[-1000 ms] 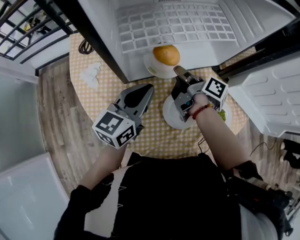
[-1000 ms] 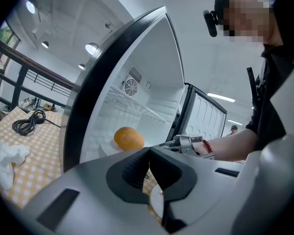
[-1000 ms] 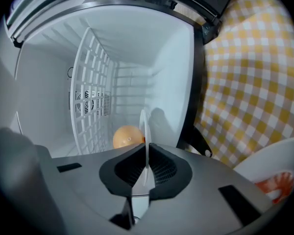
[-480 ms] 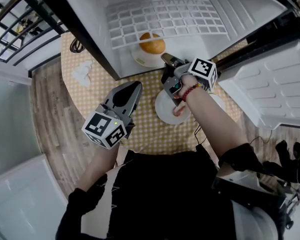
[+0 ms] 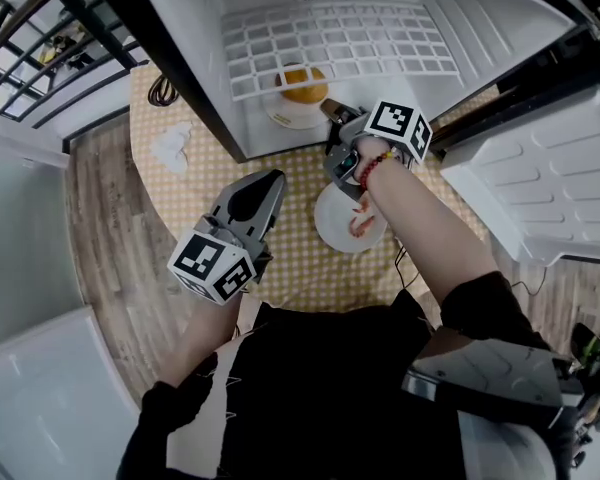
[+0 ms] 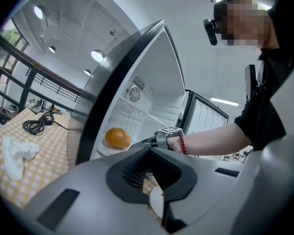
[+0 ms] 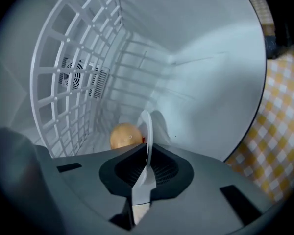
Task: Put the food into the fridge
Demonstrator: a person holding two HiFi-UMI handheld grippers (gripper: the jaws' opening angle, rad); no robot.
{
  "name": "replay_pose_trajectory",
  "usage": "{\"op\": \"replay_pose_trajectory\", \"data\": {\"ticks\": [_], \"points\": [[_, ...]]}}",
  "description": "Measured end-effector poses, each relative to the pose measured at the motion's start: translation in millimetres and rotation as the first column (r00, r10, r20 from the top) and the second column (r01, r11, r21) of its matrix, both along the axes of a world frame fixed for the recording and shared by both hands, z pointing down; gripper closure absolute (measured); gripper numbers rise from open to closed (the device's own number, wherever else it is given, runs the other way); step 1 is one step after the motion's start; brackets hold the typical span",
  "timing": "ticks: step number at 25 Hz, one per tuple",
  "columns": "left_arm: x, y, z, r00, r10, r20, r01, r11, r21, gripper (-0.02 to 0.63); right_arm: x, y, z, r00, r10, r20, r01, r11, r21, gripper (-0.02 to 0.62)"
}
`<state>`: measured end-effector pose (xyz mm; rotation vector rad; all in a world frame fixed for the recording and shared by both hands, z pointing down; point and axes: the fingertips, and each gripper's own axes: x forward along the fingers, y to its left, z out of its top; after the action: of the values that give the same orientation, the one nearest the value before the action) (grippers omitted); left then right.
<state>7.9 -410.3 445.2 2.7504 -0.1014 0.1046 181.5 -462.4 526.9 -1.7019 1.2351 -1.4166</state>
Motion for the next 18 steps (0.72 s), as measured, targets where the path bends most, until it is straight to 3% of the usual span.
{"op": "replay_pose_trajectory", "data": {"ticks": [9, 18], "points": [[-5.2, -2.1, -0.8, 1.0, -0.017, -0.003, 0.017, 1.0, 0.0, 0.592, 2.7, -9.8, -3.9, 0.977, -0.096, -0.19, 0.082, 0.993, -0.084, 0.555], [-8.8, -3.5, 0.1, 1.0, -0.024, -0.003, 0.024, 1.0, -0.007, 0.592, 3.4, -9.1, -3.1, 0.853, -0.259, -0.453, 0.161, 0.956, -0.245, 0.494]]}}
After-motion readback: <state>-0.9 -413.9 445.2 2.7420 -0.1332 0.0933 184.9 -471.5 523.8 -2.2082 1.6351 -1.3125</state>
